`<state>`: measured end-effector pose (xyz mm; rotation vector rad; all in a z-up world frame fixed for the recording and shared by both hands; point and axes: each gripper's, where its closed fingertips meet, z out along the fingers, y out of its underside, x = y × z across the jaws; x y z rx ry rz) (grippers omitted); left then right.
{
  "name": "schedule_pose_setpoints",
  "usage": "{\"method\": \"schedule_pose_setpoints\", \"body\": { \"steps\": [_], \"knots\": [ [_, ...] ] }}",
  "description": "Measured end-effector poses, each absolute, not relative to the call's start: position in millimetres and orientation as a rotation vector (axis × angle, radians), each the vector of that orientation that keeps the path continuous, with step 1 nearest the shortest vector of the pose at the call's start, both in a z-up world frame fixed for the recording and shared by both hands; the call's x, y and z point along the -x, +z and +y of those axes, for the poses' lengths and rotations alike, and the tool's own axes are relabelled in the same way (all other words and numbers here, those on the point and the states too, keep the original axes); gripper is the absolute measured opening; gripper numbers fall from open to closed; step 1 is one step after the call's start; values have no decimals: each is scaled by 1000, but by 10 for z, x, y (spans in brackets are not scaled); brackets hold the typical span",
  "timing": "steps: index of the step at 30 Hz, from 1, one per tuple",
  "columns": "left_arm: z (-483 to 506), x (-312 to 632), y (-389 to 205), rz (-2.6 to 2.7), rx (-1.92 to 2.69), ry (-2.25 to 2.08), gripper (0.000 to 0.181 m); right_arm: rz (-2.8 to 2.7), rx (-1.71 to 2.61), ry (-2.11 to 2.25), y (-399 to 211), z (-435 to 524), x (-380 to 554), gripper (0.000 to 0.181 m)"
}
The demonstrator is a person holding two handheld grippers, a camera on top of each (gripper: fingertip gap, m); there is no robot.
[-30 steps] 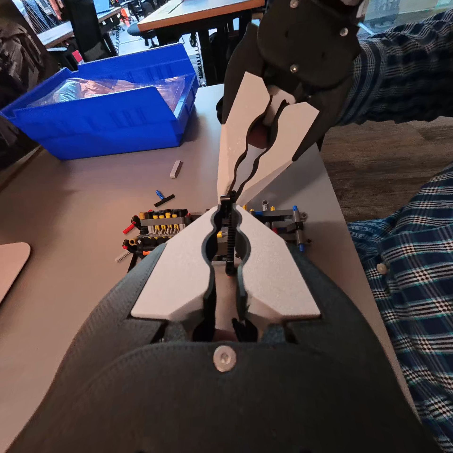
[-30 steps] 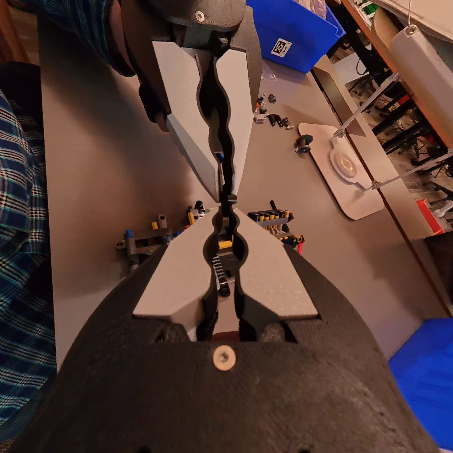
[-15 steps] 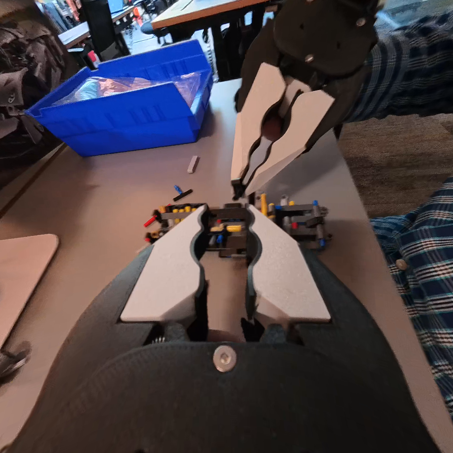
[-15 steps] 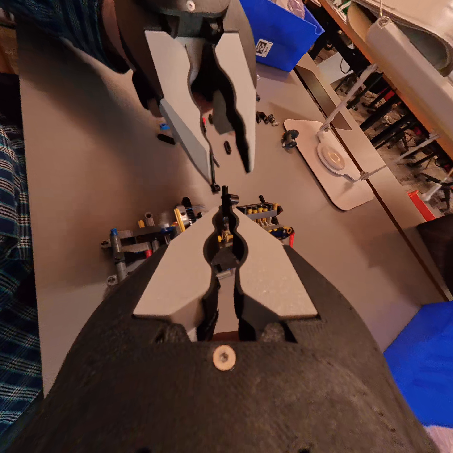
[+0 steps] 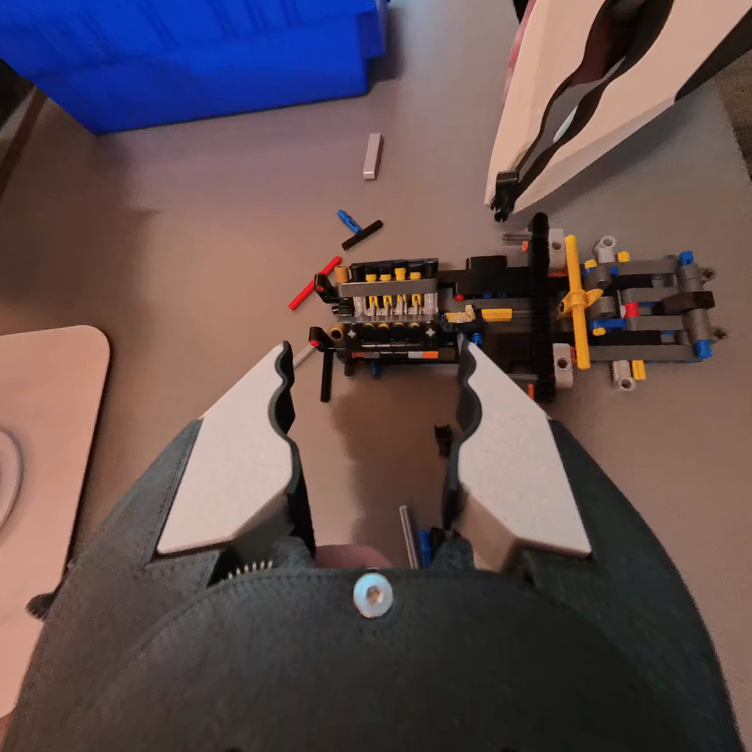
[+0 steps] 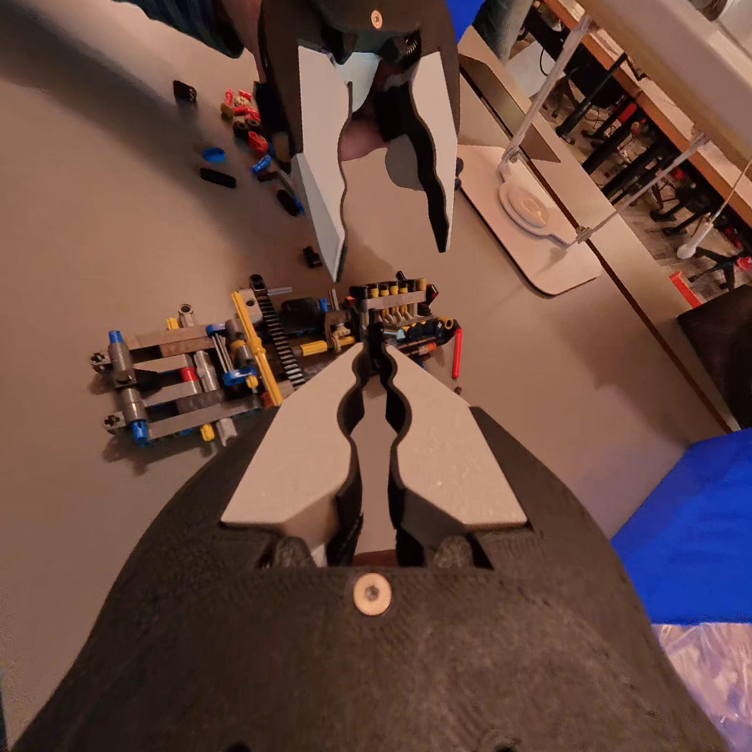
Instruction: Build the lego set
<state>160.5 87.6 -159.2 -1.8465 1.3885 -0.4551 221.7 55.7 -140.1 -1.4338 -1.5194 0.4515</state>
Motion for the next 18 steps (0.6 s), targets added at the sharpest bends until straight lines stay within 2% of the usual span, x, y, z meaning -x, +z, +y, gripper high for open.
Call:
{"method": "schedule_pose_setpoints", "body": {
  "steps": [6,18],
  "knots": [
    [926,-1664,-1720,1387,1917,-537,89,-1509,1449,458,-1455,689,-2278,1],
    [983,-1521,-1721,1372,1974,-616,81,-1478,1508,488,-1568,870,-2377,2]
  ]
}}
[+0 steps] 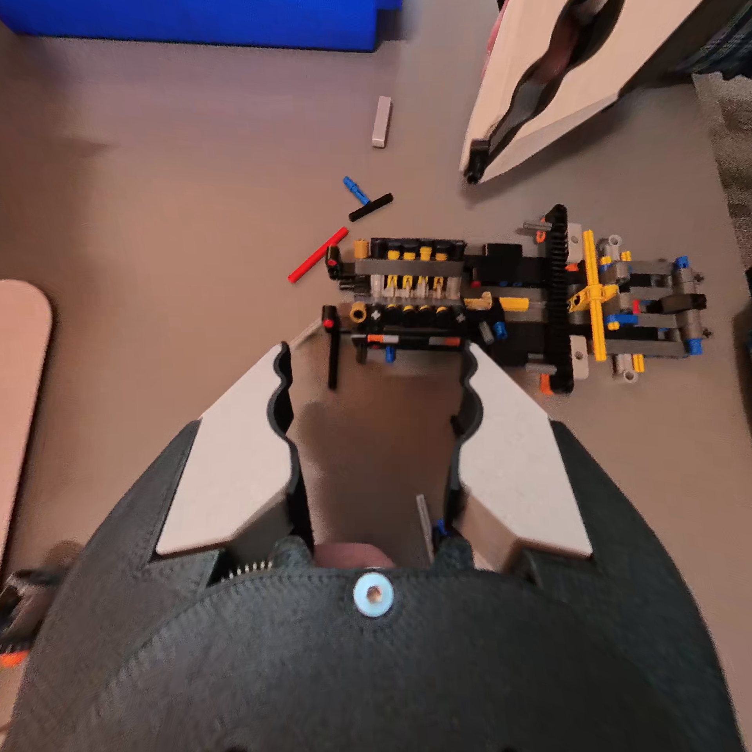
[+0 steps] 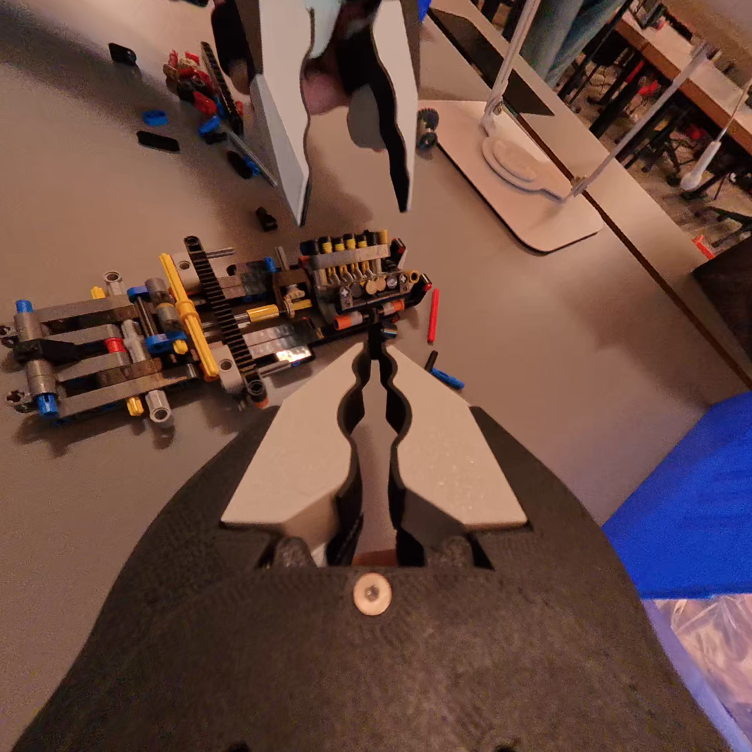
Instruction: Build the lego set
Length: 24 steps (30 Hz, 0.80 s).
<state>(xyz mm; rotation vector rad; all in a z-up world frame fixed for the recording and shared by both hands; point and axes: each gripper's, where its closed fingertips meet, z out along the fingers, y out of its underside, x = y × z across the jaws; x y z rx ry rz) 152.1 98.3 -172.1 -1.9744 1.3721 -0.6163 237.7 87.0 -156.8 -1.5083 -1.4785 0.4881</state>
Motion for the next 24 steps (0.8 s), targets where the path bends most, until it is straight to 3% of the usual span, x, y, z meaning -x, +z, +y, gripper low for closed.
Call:
{"method": "schedule_pose_setpoints", "body": {
  "steps": [4,11,20,24],
  "knots": [
    [1067,-1320,-1729,1349,1993,-578,52,-1478,1560,471,-1643,974,-2392,1],
    [1127,-1287,-1915,1436,1985,-471,24,-1504,1637,444,-1814,1131,-2282,2],
    [1201,-1375,-1954,1426,1968,-486,2,-1514,1640,444,-1831,1173,-2254,1],
    [1222,-1360,-1955,1423,1969,-471,2,-1511,1639,437,-1831,1177,-2256,1]
  ]
}}
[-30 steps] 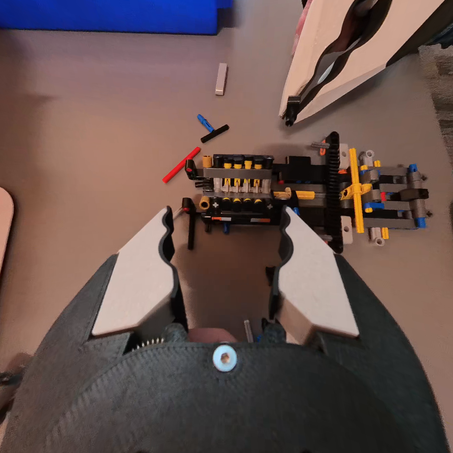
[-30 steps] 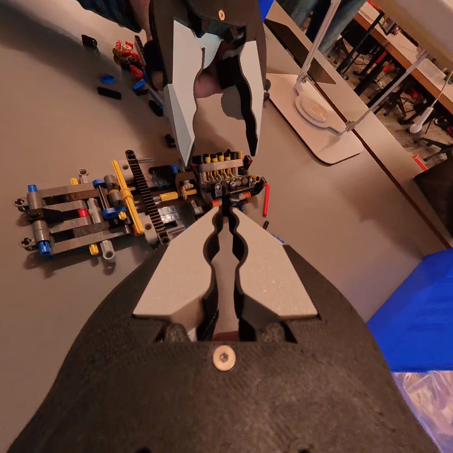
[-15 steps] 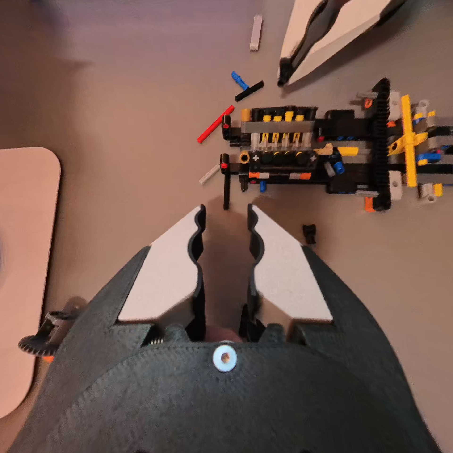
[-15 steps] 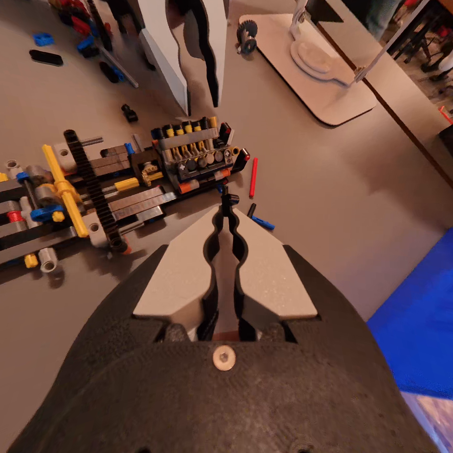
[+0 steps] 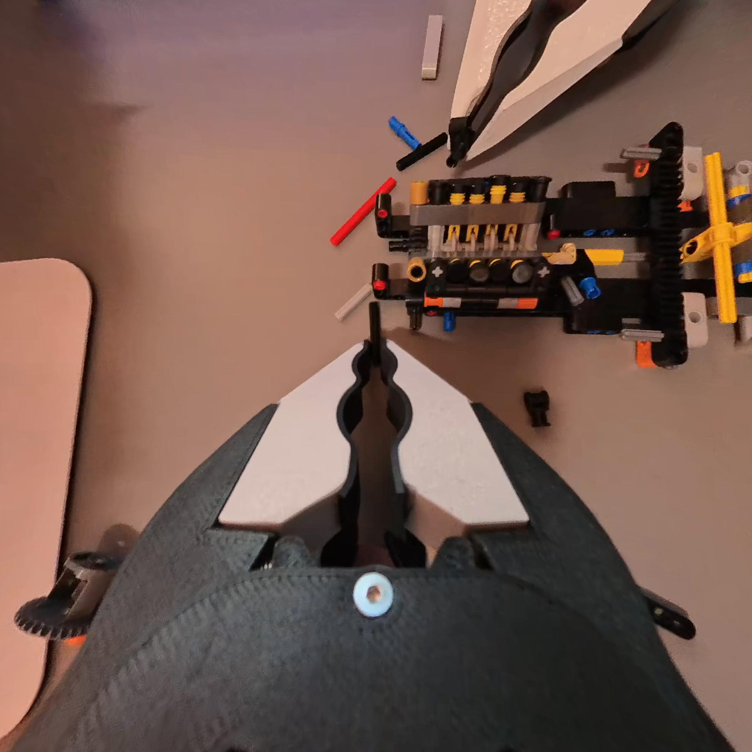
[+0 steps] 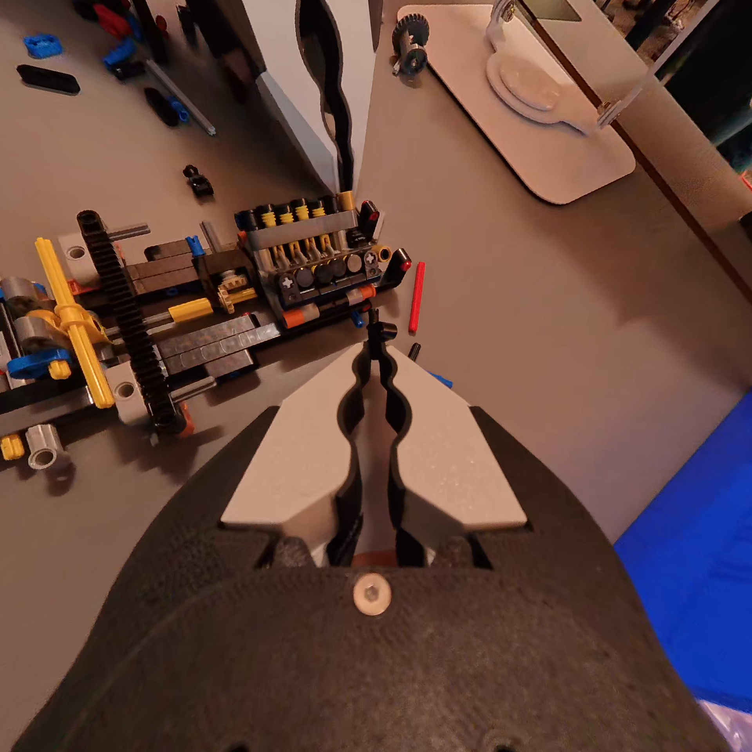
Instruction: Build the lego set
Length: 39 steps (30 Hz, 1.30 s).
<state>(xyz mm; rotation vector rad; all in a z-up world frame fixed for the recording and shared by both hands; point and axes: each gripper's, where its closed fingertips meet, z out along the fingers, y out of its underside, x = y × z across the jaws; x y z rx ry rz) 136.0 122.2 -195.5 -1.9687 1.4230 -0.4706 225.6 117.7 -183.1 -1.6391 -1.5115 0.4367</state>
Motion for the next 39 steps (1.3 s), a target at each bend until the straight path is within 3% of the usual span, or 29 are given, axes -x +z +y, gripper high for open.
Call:
{"method": "schedule_pose_setpoints", "body": {
  "steps": [20,33,39],
  "knots": [
    [1102,-231,-1894,1214,2165,-149,2,-1359,1738,430,-1774,916,-2689,2],
    [1002,-122,-1942,1190,2155,-93,6,-1336,1789,358,-1840,701,-2820,2],
    [1021,-91,-1794,1125,2116,-80,27,-1327,1797,359,-1839,651,-2834,2]
  ]
}}
